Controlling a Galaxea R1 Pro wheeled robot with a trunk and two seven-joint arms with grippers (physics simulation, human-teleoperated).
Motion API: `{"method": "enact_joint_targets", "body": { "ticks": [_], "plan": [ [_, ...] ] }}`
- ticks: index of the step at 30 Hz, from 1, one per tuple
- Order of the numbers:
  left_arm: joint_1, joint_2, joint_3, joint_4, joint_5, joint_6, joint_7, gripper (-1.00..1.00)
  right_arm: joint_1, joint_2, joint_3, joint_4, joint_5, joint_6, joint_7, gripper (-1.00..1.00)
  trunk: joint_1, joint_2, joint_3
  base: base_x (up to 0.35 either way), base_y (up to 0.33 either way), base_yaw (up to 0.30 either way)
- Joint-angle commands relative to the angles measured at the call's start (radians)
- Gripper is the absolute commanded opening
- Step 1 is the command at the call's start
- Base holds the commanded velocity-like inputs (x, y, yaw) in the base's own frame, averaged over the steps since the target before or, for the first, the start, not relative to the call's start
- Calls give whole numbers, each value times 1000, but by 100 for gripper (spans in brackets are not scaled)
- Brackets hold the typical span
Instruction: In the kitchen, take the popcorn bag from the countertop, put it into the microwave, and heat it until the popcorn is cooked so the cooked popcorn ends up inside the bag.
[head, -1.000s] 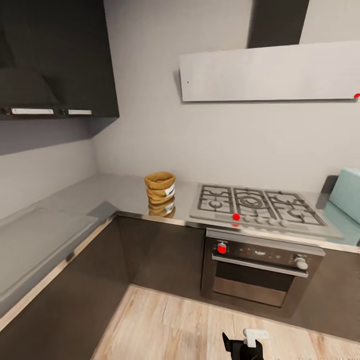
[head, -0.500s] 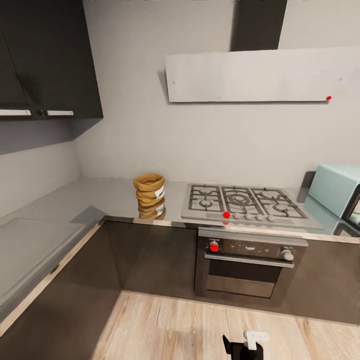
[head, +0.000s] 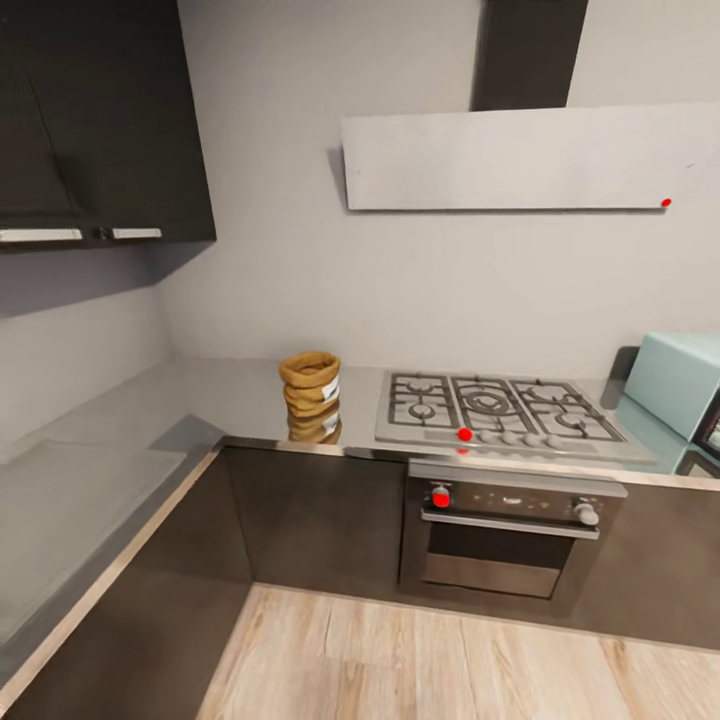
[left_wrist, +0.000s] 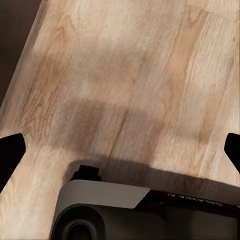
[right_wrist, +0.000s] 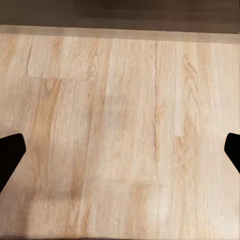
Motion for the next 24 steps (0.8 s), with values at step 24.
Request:
{"method": "enact_joint_targets", "body": {
  "ticks": [24],
  "plan": [
    [2, -1, -9, 0, -4, -3, 2, 100, 0, 5, -2, 2, -6, -16, 8, 100, -65, 118, 52, 30, 246, 0]
  ]
}}
